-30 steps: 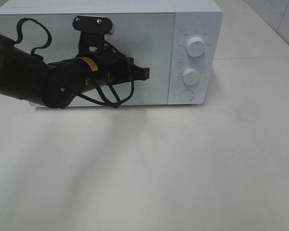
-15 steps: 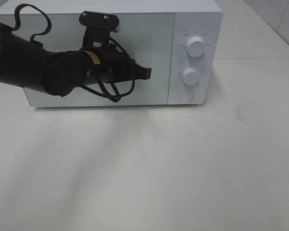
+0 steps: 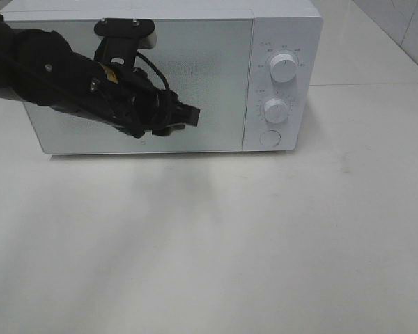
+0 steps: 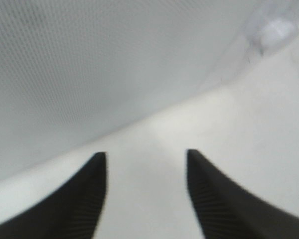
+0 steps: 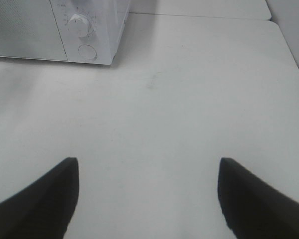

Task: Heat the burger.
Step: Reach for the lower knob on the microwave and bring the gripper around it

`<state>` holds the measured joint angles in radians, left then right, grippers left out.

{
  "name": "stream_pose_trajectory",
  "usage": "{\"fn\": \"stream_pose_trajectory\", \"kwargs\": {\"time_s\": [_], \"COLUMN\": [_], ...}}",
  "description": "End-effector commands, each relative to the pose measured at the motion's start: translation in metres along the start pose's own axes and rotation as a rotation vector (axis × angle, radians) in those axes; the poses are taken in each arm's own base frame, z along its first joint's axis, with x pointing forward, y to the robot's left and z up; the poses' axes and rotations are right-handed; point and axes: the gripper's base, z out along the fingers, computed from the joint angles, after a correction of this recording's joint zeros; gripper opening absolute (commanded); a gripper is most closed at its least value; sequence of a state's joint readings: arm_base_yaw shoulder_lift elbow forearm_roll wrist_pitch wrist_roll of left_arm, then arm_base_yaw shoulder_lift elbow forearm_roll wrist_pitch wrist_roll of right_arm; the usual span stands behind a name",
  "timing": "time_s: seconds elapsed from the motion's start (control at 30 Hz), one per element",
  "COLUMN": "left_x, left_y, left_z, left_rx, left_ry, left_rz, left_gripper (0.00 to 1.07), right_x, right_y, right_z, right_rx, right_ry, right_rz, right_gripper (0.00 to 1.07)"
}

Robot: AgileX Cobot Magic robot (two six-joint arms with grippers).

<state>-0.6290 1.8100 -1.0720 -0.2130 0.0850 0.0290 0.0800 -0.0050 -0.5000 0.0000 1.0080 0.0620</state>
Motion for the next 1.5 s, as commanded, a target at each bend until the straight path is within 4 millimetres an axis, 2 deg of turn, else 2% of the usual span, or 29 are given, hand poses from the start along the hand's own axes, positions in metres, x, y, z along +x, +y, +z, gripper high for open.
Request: {"fn": "stream_pose_trajectory", "kwargs": {"time_s": [0.03, 0.07, 0.17, 0.2, 0.27, 0.33, 0.43, 0.5, 0.57, 0.6, 0.7, 0.77, 0.8, 0.83, 0.87, 0.9, 0.97, 1.0, 1.07, 1.13, 1.17, 1.2, 1.27, 1.3, 1.37, 1.4, 1.43, 1.5], "left_x": [0.015, 0.020, 0.024, 0.027, 0.029, 0.034, 0.034, 0.034, 0.033, 0.028, 0.026, 0.018, 0.018, 0.016, 0.015, 0.015, 0.015, 0.015, 0.018, 0.021, 0.029, 0.029, 0.045, 0.045, 0.060, 0.060, 0.071, 0.075], "left_y": [-0.009, -0.010, -0.010, -0.011, -0.011, -0.011, -0.011, -0.003, 0.001, 0.012, 0.019, 0.048, 0.048, 0.054, 0.069, 0.069, 0.093, 0.093, 0.107, 0.110, 0.115, 0.115, 0.117, 0.117, 0.110, 0.110, 0.105, 0.102], "left_z": [-0.021, -0.028, -0.032, -0.041, -0.045, -0.064, -0.068, -0.087, -0.091, -0.102, -0.106, -0.133, -0.133, -0.141, -0.155, -0.155, -0.178, -0.178, -0.199, -0.206, -0.218, -0.218, -0.233, -0.233, -0.246, -0.246, -0.253, -0.256], "left_rx": [0.030, 0.038, 0.042, 0.048, 0.049, 0.046, 0.042, 0.000, -0.008, -0.026, -0.036, -0.082, -0.082, -0.091, -0.117, -0.117, -0.164, -0.164, -0.205, -0.217, -0.239, -0.239, -0.270, -0.270, -0.288, -0.288, -0.301, -0.304], "left_ry": [0.236, 0.321, 0.370, 0.441, 0.473, 0.594, 0.614, 0.671, 0.681, 0.674, 0.667, 0.631, 0.631, 0.624, 0.609, 0.609, 0.584, 0.584, 0.543, 0.529, 0.518, 0.518, 0.500, 0.500, 0.470, 0.470, 0.452, 0.444], "left_rz": [0.002, -0.004, -0.005, -0.001, 0.007, 0.037, 0.048, 0.054, 0.050, 0.017, -0.005, -0.084, -0.084, -0.098, -0.138, -0.138, -0.212, -0.212, -0.286, -0.309, -0.345, -0.345, -0.390, -0.390, -0.403, -0.403, -0.395, -0.392], "left_gripper": [1.01, 1.00, 1.00, 1.00, 1.00, 1.00, 1.00, 1.00, 1.00, 1.00, 1.00, 1.00, 1.00, 1.00, 1.00, 1.00, 1.00, 1.00, 1.00, 1.00, 1.00, 1.00, 1.00, 1.00, 1.00, 1.00, 1.00, 1.00], "right_x": [0.001, 0.001, 0.001, 0.001, 0.001, 0.001, 0.001, 0.001, 0.001, 0.001, 0.001, 0.001, 0.001, 0.001, 0.001, 0.001, 0.001, 0.001, 0.001, 0.001, 0.001, 0.001, 0.001, 0.001, 0.001, 0.001, 0.001, 0.001], "right_y": [0.000, 0.000, 0.000, 0.000, 0.000, 0.000, 0.000, 0.000, 0.000, 0.000, 0.000, 0.000, 0.000, 0.000, 0.000, 0.000, 0.000, 0.000, 0.000, 0.000, 0.000, 0.000, 0.000, 0.000, 0.000, 0.000, 0.000, 0.000], "right_z": [-0.003, -0.003, -0.003, -0.003, -0.003, -0.003, -0.003, -0.003, -0.003, -0.003, -0.003, -0.003, -0.003, -0.003, -0.003, -0.003, -0.003, -0.003, -0.003, -0.003, -0.003, -0.003, -0.003, -0.003, -0.003, -0.003, -0.003, -0.003], "right_rx": [0.001, 0.001, 0.001, 0.001, 0.001, 0.001, 0.001, 0.001, 0.001, 0.001, 0.001, 0.001, 0.001, 0.001, 0.001, 0.001, 0.001, 0.001, 0.001, 0.001, 0.001, 0.001, 0.001, 0.001, 0.001, 0.001, 0.001, 0.001], "right_ry": [-0.039, -0.039, -0.039, -0.039, -0.039, -0.039, -0.039, -0.039, -0.039, -0.039, -0.039, -0.039, -0.039, -0.039, -0.039, -0.039, -0.039, -0.039, -0.039, -0.039, -0.039, -0.039, -0.039, -0.039, -0.039, -0.039, -0.039, -0.039], "right_rz": [0.001, 0.001, 0.001, 0.001, 0.001, 0.001, 0.001, 0.001, 0.001, 0.001, 0.001, 0.001, 0.001, 0.001, 0.001, 0.001, 0.001, 0.001, 0.001, 0.001, 0.001, 0.001, 0.001, 0.001, 0.001, 0.001, 0.001, 0.001], "right_gripper": [0.75, 0.75, 0.75, 0.75, 0.75, 0.75, 0.75, 0.75, 0.75, 0.75, 0.75, 0.75, 0.75, 0.75, 0.75, 0.75, 0.75, 0.75, 0.75, 0.75, 0.75, 0.75, 0.75, 0.75, 0.75, 0.75, 0.75, 0.75]}}
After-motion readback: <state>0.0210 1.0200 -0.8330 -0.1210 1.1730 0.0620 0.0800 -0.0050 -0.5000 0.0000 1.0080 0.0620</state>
